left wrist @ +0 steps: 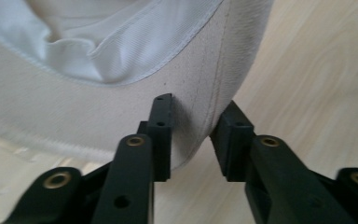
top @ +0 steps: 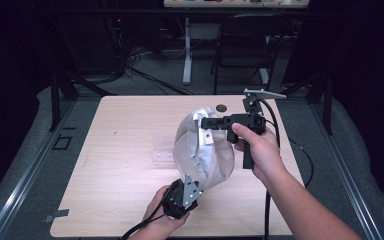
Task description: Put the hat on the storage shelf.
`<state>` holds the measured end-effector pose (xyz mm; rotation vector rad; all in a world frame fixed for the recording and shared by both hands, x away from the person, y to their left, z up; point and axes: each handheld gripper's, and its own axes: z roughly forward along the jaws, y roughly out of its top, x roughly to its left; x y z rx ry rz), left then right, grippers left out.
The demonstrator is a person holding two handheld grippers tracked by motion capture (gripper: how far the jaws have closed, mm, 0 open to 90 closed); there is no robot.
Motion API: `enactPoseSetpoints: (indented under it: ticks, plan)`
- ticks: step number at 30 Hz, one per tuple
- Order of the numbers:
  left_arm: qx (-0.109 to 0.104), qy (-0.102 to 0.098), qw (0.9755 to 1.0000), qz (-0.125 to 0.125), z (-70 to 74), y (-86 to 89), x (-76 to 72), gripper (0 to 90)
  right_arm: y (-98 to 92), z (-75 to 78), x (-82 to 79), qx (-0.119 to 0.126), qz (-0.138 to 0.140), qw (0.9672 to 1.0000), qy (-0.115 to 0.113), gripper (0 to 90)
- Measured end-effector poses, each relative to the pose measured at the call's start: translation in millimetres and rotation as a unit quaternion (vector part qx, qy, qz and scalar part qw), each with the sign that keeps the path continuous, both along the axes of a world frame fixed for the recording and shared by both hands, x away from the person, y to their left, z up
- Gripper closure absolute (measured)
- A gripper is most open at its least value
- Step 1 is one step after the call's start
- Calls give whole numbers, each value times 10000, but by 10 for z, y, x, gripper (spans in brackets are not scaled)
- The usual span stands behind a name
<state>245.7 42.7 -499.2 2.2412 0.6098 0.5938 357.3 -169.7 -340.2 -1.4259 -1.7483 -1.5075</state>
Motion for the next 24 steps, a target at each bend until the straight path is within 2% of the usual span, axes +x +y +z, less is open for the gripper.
enactPoseSetpoints:
  ticks: [3, 7, 9, 10, 11, 12, 13, 14, 17, 19, 21, 22, 23, 24]
  plan:
    - [-1, -44, 10000, -7, 32, 54, 3, 799, -14, 16, -6, 17, -29, 10000, -15, 821]
    - [-154, -47, 9999, -29, 82, 129, 43, 820, -35, 44, -8, 8, -42, 10000, -44, 820]
    - [-320, 18, 9995, 0, 100, 165, 86, 822, -43, 57, -3, 32, -83, 9999, -57, 820]
    - [-437, 94, 9990, -5, 108, 190, 119, 823, -45, 57, 1, 28, -94, 9999, -56, 821]
    - [-644, 235, 9976, -7, 121, 241, 197, 823, -46, 55, 7, 15, -103, 9999, -61, 820]
    - [-644, 235, 9976, -7, 121, 241, 197, 824, -49, 50, 15, 8, -97, 9999, -60, 820]
    - [-865, 348, 9956, -27, 132, 284, 270, 826, -52, 41, 25, -6, -101, 9999, -50, 820]
    - [-865, 348, 9956, -27, 132, 284, 270, 827, -52, 41, 25, -6, -101, 9999, -50, 820]
    - [-1118, 413, 9929, 43, 160, 355, 417, 828, -58, 16, 48, 3, -113, 9999, -34, 821]
    - [-1152, 418, 9924, 54, 166, 366, 447, 829, -60, 12, 52, 22, -121, 9999, -23, 821]
    - [-1301, 430, 9906, 40, 174, 385, 528, 830, -70, -7, 72, 0, -129, 9999, -21, 821]
    - [-1301, 430, 9906, 40, 174, 385, 528, 829, -70, -7, 72, 0, -129, 9999, -21, 821]
    - [-1376, 486, 9893, 36, 176, 394, 581, 829, -78, -21, 83, 1, -138, 9999, -6, 821]
    - [-1402, 461, 9890, 45, 171, 392, 607, 829, -79, -26, 86, 8, -158, 9999, 4, 821]
